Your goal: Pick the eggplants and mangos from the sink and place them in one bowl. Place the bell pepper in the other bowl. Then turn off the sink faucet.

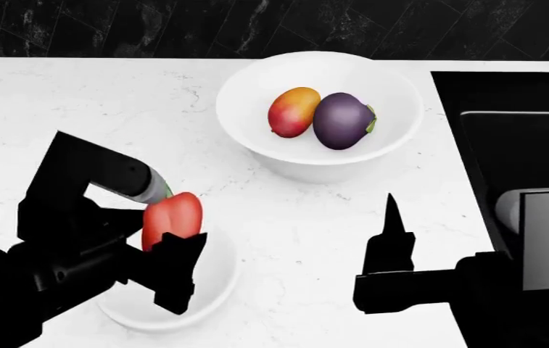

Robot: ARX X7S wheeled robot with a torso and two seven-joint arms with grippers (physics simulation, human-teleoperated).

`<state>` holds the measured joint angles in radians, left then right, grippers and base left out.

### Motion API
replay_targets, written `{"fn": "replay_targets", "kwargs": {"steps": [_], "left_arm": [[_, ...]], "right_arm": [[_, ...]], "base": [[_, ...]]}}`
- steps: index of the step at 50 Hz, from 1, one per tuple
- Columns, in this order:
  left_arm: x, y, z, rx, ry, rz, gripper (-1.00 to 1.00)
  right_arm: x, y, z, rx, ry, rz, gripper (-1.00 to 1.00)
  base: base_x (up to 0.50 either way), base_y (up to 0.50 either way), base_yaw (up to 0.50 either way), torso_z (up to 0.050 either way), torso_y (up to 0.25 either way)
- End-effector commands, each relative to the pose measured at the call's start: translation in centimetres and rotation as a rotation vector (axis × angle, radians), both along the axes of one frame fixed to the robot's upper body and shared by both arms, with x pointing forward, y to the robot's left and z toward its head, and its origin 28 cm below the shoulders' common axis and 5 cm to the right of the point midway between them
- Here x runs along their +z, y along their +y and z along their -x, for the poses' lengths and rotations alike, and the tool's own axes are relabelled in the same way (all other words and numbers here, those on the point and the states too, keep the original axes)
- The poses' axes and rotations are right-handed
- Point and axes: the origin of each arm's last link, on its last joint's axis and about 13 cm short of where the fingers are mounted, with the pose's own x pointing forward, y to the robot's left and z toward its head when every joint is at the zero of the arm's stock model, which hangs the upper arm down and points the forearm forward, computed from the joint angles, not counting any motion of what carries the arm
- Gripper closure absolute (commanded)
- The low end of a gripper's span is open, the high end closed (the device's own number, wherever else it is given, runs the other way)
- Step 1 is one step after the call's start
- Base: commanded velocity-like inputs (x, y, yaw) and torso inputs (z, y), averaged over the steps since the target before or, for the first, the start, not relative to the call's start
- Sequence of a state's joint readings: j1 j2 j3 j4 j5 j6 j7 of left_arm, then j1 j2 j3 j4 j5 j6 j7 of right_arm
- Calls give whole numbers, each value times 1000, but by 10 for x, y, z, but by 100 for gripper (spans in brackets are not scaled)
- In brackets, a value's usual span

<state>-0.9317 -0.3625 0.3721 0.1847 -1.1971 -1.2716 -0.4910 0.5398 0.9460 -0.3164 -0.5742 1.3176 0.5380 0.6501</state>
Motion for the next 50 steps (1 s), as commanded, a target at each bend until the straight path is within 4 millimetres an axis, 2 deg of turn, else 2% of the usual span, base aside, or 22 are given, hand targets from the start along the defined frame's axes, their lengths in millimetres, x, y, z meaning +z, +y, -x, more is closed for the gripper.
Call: {"fn": "replay_targets", "kwargs": {"steps": [1,12,13,32,35,39,44,45,50], "left_arm": [[-3,-1,-5,-7,31,52,100],[-7,-2,-6,1,44,49,100],[-7,-2,-7,4,45,50,-100],[3,-1,-6,11,15,66,-100],[12,3,-1,31,-44,76,-100],[26,20,14,118,-184,53,-100],[23,43,14,320,-308,29,-100],[21,48,18,344,-363,-37,-100],[15,50,23,403,-378,-53,-100]], "right_arm": [[-1,0,0,-1,-11,-11,-100],[-3,0,-1,-1,-9,-20,-100],[-3,0,-2,-1,-8,-22,-100],[0,0,-1,-3,-23,-37,-100],[3,0,-2,-3,-34,-33,-100],[6,0,-2,-8,-51,6,-100],[7,0,-6,-14,-68,10,-100],[7,0,-7,-14,-68,17,-100],[9,1,-9,-18,-78,47,-100]], "base": [[0,0,0,0,0],[0,0,0,0,0],[0,0,0,0,0],[0,0,0,1,0],[0,0,0,0,0],[0,0,0,0,0],[0,0,0,0,0],[0,0,0,0,0],[0,0,0,0,0]]}}
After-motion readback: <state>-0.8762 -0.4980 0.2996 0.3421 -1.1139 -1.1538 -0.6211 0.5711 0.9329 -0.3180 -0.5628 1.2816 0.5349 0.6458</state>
